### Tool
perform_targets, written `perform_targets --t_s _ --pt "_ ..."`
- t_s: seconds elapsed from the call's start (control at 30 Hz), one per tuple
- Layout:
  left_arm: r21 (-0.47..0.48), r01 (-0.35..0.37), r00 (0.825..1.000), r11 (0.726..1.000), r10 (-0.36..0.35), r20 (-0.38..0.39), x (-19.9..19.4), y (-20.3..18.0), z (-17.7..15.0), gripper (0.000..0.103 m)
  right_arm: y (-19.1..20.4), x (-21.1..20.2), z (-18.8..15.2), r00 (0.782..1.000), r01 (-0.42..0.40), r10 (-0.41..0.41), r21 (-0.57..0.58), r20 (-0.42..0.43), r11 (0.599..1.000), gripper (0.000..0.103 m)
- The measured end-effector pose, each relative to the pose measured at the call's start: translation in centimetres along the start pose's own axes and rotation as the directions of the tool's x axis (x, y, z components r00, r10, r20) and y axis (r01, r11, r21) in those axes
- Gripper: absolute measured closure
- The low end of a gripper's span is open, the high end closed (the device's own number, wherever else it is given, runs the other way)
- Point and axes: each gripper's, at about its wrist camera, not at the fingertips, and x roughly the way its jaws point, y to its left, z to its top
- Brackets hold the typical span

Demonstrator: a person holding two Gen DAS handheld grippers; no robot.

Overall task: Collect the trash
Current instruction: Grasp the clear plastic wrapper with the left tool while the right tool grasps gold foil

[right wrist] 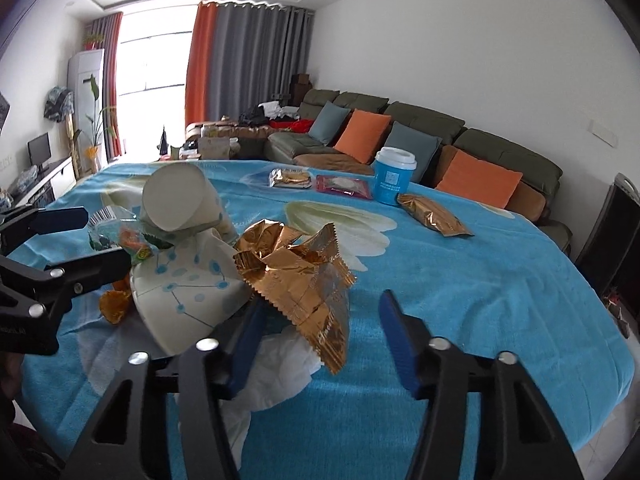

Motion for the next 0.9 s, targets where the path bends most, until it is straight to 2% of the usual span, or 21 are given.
perform_targets --t_s 0.07,0.13,0.17,0.2,0.23,0.3,0.4,0.53,0.6,0.63,0.9 --pt "-0.002 -0.006 1.000 1.000 0.006 -0.024 0.6 0.0 0.0 0.010 0.2 0.2 0.1 1.000 -0.007 0.007 -0.010 -0.003 1.000 0.060" --pt "-0.016 -0.008 0.999 1.000 0.008 -0.042 1.0 0.3 0.1 0.016 0.2 0.3 0.1 1.000 -0.020 0.020 -0.012 -0.003 1.000 0.073" --pt "-0.024 -0.009 0.998 1.000 0.008 -0.055 1.4 0.5 0.1 0.022 0.2 0.2 0.2 1.000 -0.025 0.025 -0.013 -0.001 1.000 0.076" --pt "-0.036 -0.007 0.998 0.999 0.004 -0.068 1.7 0.7 0.2 0.026 0.3 0.3 0.2 0.999 -0.036 0.036 -0.017 -0.003 0.999 0.084" --pt "-0.046 -0.002 0.997 0.999 -0.002 -0.079 2.1 0.9 0.2 0.033 0.2 0.2 0.2 0.999 -0.038 0.038 -0.016 -0.002 0.999 0.086" --pt "-0.060 0.010 0.996 0.998 -0.015 -0.083 2.3 1.2 0.2 0.035 0.1 0.0 0.3 0.999 -0.044 0.044 -0.009 0.002 0.999 0.088" --pt "-0.055 0.025 0.997 0.998 -0.029 -0.070 2.3 1.2 0.1 0.047 0.0 0.0 0.2 0.999 -0.047 0.047 -0.003 0.001 0.999 0.096" --pt "-0.063 0.040 0.997 0.997 -0.045 -0.064 2.4 1.3 -0.1 0.072 -0.3 -0.3 0.3 0.999 -0.039 0.038 0.010 0.012 0.999 0.101" --pt "-0.084 0.048 0.997 0.995 -0.053 -0.051 2.2 1.7 -0.2 0.073 -0.5 -0.8 0.5 0.999 -0.033 0.032 0.020 0.029 0.999 0.101" --pt "-0.092 0.051 0.998 0.994 -0.055 -0.041 2.1 1.9 -0.2 0.084 -0.6 -1.1 0.5 0.999 -0.030 0.029 0.024 0.039 0.999 0.101" --pt "-0.136 0.100 0.994 0.986 -0.093 0.055 -0.6 3.0 0.0 0.085 -1.5 -3.7 1.4 0.992 0.009 -0.017 0.066 0.123 0.998 0.101"
